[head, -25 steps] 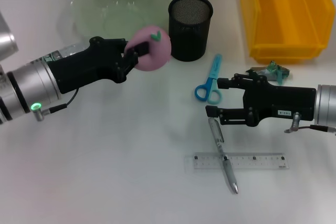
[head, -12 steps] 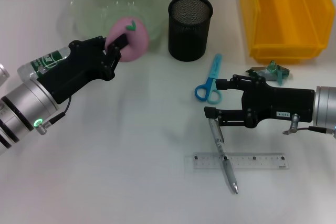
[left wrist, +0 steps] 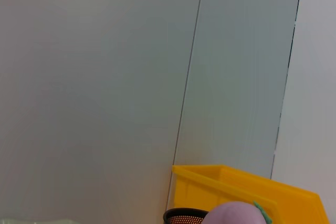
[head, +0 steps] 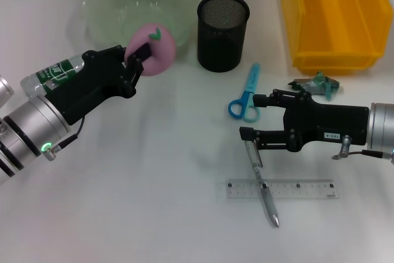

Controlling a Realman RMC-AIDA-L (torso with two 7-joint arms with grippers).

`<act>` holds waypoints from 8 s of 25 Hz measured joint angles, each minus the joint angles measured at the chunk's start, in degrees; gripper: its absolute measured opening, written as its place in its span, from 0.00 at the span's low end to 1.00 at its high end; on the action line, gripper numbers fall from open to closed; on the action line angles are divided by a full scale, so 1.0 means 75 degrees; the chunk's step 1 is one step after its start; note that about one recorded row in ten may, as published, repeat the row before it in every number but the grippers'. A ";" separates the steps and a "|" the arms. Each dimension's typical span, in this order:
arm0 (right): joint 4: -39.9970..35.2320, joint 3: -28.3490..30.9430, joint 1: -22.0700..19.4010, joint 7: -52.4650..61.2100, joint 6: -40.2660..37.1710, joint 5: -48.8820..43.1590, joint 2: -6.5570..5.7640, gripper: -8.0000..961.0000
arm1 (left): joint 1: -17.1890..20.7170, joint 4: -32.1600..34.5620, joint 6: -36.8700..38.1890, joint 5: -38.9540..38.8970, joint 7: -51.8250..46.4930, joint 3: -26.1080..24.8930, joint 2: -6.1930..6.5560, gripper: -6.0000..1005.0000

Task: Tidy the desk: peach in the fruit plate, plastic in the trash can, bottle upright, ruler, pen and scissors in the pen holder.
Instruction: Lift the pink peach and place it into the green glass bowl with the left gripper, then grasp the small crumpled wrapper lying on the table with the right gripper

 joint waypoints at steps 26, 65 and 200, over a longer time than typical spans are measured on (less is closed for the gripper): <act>-0.0011 0.0000 0.0048 -0.0015 -0.0016 -0.0004 -0.0001 0.80 | -0.1044 -0.0160 -0.2561 -0.1559 0.0294 -0.0081 -0.0009 0.08; 0.0023 0.0000 0.0130 -0.0082 -0.0029 -0.0003 0.0012 0.78 | -0.2336 -0.0153 -0.4773 -0.1587 0.0299 -0.0080 -0.0021 0.09; 0.0083 0.0116 0.0303 0.0096 0.0318 0.0478 0.0011 0.74 | 0.1058 0.2572 0.0108 0.1583 -0.2111 0.1672 0.0608 0.84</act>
